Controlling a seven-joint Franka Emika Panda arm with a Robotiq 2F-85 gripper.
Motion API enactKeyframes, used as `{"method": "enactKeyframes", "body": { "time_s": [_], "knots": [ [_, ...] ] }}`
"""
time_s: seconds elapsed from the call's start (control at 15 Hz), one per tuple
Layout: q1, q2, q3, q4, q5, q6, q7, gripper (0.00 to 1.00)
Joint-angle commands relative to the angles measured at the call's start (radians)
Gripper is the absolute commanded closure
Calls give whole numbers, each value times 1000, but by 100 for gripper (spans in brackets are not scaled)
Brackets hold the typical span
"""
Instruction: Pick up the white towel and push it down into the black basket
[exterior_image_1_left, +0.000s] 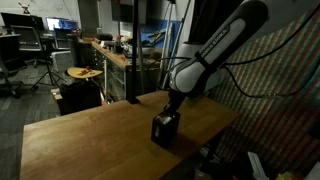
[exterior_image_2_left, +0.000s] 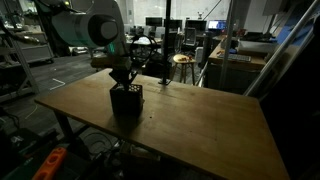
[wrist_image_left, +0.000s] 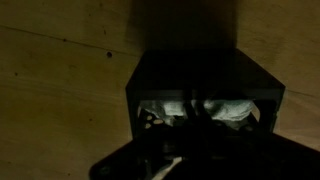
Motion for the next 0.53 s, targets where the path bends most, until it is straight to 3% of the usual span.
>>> {"method": "enactKeyframes", "body": {
  "time_s": [0.0,0.47],
  "knots": [
    [1,46,1,15,77,28,-64,94],
    [-12,111,44,42,206,46,-169,93]
  ]
}}
